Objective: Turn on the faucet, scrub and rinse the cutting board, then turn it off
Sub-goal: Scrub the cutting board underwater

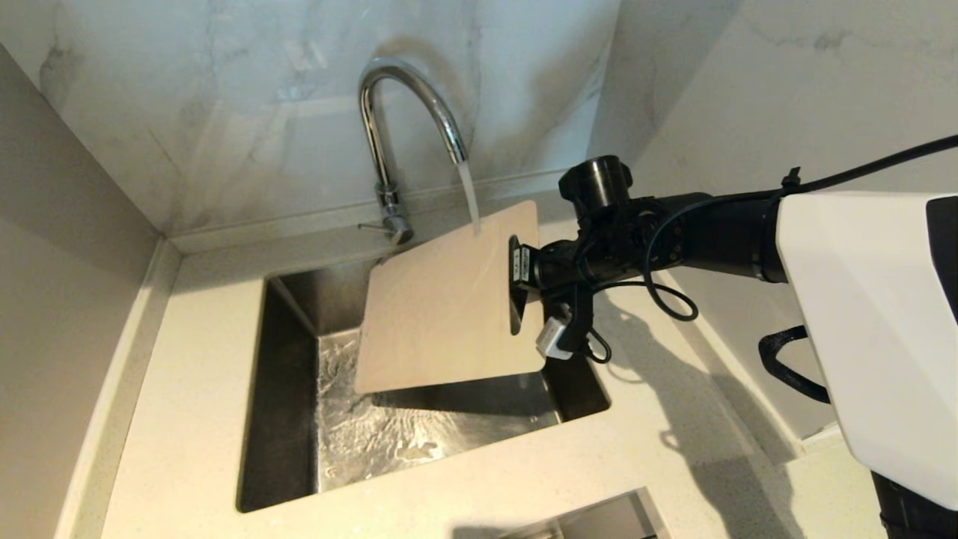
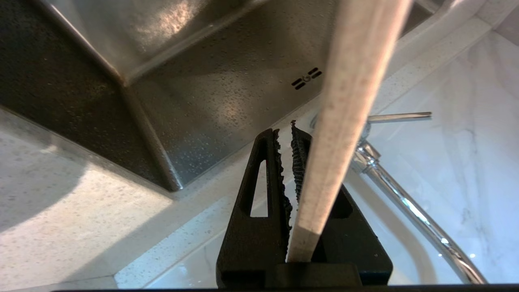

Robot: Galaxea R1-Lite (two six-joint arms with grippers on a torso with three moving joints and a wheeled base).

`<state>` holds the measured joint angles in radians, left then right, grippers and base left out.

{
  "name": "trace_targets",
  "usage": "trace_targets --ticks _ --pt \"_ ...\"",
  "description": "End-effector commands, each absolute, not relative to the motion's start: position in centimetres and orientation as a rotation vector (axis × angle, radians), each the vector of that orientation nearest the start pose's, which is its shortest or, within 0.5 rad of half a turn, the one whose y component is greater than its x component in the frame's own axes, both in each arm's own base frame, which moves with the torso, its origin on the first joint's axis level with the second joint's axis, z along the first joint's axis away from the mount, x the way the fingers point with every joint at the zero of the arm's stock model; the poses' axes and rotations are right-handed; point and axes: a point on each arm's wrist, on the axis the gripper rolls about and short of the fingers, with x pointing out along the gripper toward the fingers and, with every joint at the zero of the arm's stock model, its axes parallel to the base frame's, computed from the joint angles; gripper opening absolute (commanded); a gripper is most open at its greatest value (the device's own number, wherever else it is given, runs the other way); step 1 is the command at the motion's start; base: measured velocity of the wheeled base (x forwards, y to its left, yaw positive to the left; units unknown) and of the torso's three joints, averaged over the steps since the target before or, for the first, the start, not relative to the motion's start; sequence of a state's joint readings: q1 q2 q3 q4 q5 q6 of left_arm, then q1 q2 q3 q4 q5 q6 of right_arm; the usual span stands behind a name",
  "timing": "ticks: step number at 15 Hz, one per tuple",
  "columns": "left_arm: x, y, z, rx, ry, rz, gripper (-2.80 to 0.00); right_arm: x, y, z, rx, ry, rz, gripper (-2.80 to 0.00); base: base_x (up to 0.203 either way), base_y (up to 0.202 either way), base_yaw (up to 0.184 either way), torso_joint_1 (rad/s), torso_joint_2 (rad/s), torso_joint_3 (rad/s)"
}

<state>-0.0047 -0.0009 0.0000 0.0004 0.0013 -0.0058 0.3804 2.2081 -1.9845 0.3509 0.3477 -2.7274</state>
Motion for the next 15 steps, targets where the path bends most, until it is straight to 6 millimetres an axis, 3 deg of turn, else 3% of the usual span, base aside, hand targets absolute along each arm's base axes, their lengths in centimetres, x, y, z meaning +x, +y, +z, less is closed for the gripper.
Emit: trace_targets --ticks 1,9,11,15 --pt "-2.3 0.0 7.5 -0.006 0.0 -0.003 -2.8 41.6 17.5 21.9 -2.492 -0.791 0.985 -2.8 0.0 0.0 0.0 0.0 0.0 0.0" --pt "-2.3 0.0 7.5 -0.006 0.0 -0.003 -2.8 41.0 17.8 21.4 -2.443 -0.812 1.085 -2.8 0.0 0.0 0.0 0.0 0.0 0.0" --pt "-2.3 0.0 7.5 -0.006 0.0 -0.003 -2.8 39.7 19.0 21.3 -2.427 -0.844 1.171 -2.8 0.0 0.0 0.0 0.0 0.0 0.0" --pt "-2.3 0.0 7.6 0.007 0.001 0.002 -2.8 37.6 21.2 23.0 -2.414 -0.938 1.149 -2.8 0.0 0.0 0.0 0.0 0.0 0.0"
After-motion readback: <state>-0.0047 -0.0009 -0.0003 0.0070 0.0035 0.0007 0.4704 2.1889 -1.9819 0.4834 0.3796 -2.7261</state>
